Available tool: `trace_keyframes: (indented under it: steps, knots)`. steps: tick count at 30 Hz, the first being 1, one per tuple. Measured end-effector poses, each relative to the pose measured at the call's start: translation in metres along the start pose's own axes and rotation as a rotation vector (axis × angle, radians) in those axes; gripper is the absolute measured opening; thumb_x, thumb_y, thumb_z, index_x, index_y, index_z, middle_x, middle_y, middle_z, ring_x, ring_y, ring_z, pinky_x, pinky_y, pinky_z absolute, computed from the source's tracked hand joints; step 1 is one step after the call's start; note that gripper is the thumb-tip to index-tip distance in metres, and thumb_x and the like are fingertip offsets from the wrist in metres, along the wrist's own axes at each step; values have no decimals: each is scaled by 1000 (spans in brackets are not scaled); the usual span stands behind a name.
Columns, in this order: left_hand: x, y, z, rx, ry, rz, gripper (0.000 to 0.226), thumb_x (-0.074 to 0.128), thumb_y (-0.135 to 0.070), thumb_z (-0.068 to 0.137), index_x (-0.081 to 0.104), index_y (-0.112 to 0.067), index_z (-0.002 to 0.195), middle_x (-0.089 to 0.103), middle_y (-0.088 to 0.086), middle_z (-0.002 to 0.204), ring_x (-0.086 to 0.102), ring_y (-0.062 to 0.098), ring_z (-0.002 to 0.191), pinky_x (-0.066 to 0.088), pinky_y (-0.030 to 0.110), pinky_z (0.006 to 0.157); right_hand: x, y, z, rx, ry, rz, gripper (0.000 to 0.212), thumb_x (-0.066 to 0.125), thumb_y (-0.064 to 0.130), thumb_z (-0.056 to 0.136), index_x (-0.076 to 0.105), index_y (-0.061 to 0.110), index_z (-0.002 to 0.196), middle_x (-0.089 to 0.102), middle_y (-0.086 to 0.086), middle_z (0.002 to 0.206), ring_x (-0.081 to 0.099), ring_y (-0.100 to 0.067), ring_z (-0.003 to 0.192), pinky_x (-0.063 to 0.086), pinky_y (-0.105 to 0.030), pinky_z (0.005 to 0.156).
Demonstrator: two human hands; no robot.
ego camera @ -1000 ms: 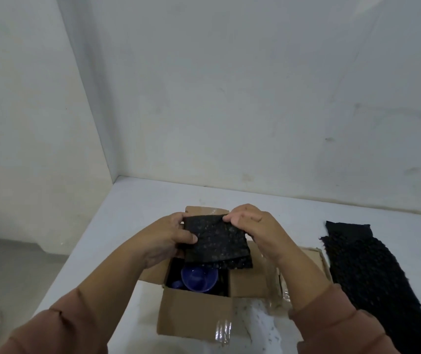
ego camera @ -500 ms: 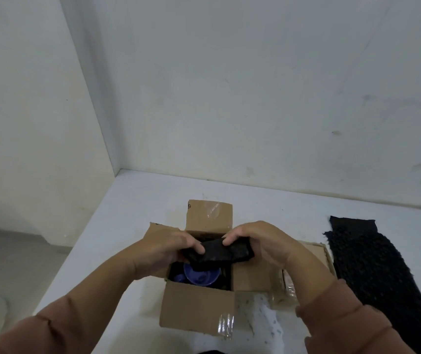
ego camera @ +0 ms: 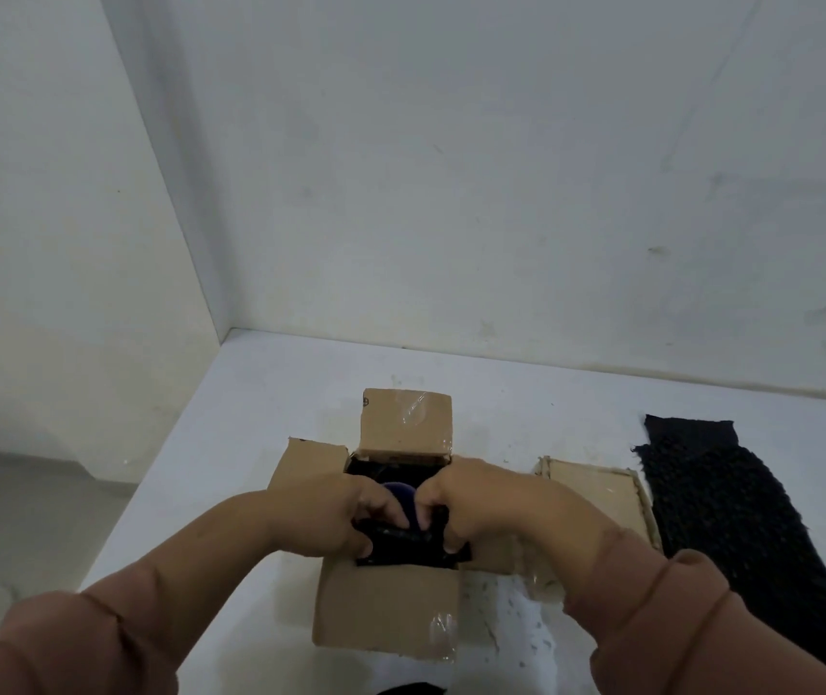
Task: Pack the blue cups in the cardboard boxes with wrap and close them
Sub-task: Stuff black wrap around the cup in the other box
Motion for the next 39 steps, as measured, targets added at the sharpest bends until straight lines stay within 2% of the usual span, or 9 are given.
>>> trace_keyframes:
  steps: [4,8,13,19,25,29,31,35,39]
  knots:
    - [-2,2,7,-6,-24,153,31,62,-17,82,53,-32,107,50,-21,92,49,-1,81,37,9,63,6,5,7,2,83,-89,26,62,19,77,61,25,102,52,4,93,47,-18,88,35,-25,68]
    - [5,1,17,-1,29,333,25,63,-21,82,58,-30,105,48,-17,86,45,4,76,32,14,57,12,8,11,18,112,-187,27,56,18,80,62,26,105,57,3,97,46,-18,92,24,-39,99]
    - [11,14,22,-49,104,318,19,65,-22,79,60,-36,90,60,-11,86,63,17,82,50,27,67,10,8,12,49,48,-318,32,53,17,85,62,32,112,62,3,109,49,-20,100,21,-43,106]
    - [8,11,25,21,95,420,21,67,-31,80,61,-29,101,57,-3,102,53,15,91,42,24,72,20,12,15,18,-58,-461,33,50,7,86,52,16,118,65,-8,100,58,-29,98,9,-62,111]
    - [15,-10,25,155,5,752,22,61,-33,81,47,-25,97,56,4,103,48,22,92,30,29,78,24,7,15,-12,19,-365,15,55,16,82,55,19,97,62,-8,93,55,-27,96,13,-56,112]
    - [19,-21,26,213,-31,854,21,58,-28,84,48,-23,101,60,4,101,50,22,92,33,36,88,24,7,15,36,90,-353,20,57,30,84,62,15,97,60,-5,87,55,-25,96,-2,-58,111]
    - [19,-21,25,223,-29,815,21,58,-27,82,51,-26,102,58,1,99,48,21,91,32,34,83,21,12,15,26,38,-447,16,55,22,86,64,14,95,59,-4,84,55,-26,94,0,-61,111]
    - [10,-1,21,124,80,381,28,63,-42,78,64,-36,105,65,-11,103,55,11,96,45,31,83,22,20,16,-24,-58,-618,24,50,15,88,66,16,105,66,-5,100,52,-27,105,1,-60,112]
    - [11,-1,19,198,51,364,21,68,-40,78,71,-28,96,69,-14,100,53,2,101,38,29,98,22,10,13,-18,-11,-421,21,54,20,83,71,19,96,66,-4,99,49,-24,109,-7,-54,114]
Point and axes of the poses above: each hand's wrist, its own z-axis towards the middle knuckle, its own x-axis out of the palm, y = z × x, the point moved 10 cm from there along z, towards the middle knuckle
